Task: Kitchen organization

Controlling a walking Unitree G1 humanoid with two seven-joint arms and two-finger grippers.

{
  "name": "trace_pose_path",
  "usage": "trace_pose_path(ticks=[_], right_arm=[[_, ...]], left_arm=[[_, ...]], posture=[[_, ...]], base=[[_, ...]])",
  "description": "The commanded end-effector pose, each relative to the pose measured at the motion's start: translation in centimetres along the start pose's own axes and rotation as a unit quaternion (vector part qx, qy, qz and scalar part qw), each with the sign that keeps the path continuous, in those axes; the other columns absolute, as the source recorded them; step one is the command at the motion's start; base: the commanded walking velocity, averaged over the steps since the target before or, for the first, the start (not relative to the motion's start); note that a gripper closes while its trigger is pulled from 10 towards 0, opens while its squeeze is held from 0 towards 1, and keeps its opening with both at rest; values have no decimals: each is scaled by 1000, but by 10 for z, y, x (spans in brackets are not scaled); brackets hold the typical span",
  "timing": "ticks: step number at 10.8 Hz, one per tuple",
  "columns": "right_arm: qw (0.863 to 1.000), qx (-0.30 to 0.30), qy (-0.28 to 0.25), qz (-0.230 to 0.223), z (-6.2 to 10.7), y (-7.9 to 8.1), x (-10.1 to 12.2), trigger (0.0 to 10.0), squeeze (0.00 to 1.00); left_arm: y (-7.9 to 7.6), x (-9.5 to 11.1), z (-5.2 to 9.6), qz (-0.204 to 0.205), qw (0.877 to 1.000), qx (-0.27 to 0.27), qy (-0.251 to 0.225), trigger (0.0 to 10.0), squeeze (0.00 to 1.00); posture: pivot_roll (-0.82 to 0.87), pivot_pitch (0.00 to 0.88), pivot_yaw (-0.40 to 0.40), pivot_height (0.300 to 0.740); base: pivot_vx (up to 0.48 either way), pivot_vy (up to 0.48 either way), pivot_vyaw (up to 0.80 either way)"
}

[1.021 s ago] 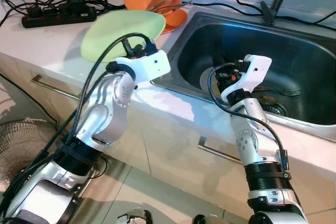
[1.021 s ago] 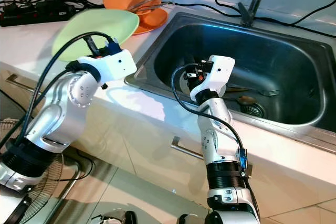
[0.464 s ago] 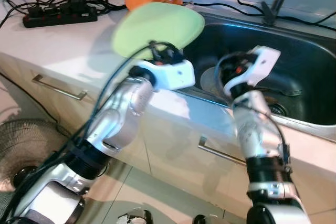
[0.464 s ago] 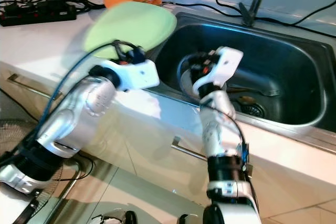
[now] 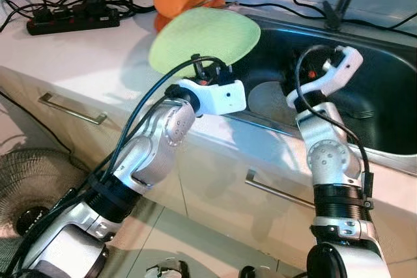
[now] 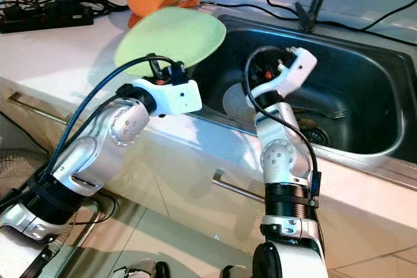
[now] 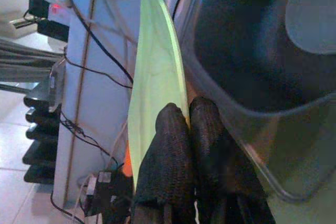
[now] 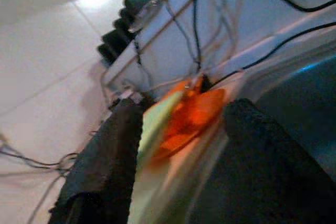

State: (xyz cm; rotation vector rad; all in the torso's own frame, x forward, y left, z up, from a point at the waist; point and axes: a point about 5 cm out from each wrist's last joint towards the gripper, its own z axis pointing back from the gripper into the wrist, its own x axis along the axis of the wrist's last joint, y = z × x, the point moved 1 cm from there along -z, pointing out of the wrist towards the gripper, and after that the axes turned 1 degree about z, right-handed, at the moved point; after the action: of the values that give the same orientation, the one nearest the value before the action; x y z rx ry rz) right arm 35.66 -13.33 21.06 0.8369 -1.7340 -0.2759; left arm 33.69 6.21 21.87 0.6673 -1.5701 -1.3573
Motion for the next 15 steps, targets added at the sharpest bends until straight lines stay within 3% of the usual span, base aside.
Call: trace_pose_path(ticks=[1,4,5,12,13,14,15], right_arm=[[1000,18,2,-9,0,7,0,10000,1000],[999,36,29,-15,1,15,-8,10000,1000],[999,32,38,-5,1,14,-11,10000,0],[998,-8,53,-14,-1,9,-23,10000,0],[999,-20,48,-13,-2,5,-22,6510,0],[998,-40,40,-13,-2,-1,-19,0,0],[998,-46,35,-15,-2,-3,-17,0,0]], left_arm=[[6,4,1,0,1000,16,-13,10000,0],[2,17,-2,0,999,9,-45,10000,0],[2,19,-2,2,999,10,-53,10000,0],[-5,29,0,-13,995,-7,-100,10000,0],[-6,30,0,-14,995,-9,-103,10000,0],[-6,30,0,-15,994,-11,-107,10000,0],[-7,30,0,-15,994,-12,-109,10000,0]], posture=[[64,73,25,740],[64,71,26,740],[63,68,26,740],[73,47,29,740],[74,48,30,740],[73,51,30,740],[72,54,30,740]], base=[[0,0,0],[0,0,0],[0,0,0],[0,0,0],[0,0,0],[0,0,0],[0,0,0]])
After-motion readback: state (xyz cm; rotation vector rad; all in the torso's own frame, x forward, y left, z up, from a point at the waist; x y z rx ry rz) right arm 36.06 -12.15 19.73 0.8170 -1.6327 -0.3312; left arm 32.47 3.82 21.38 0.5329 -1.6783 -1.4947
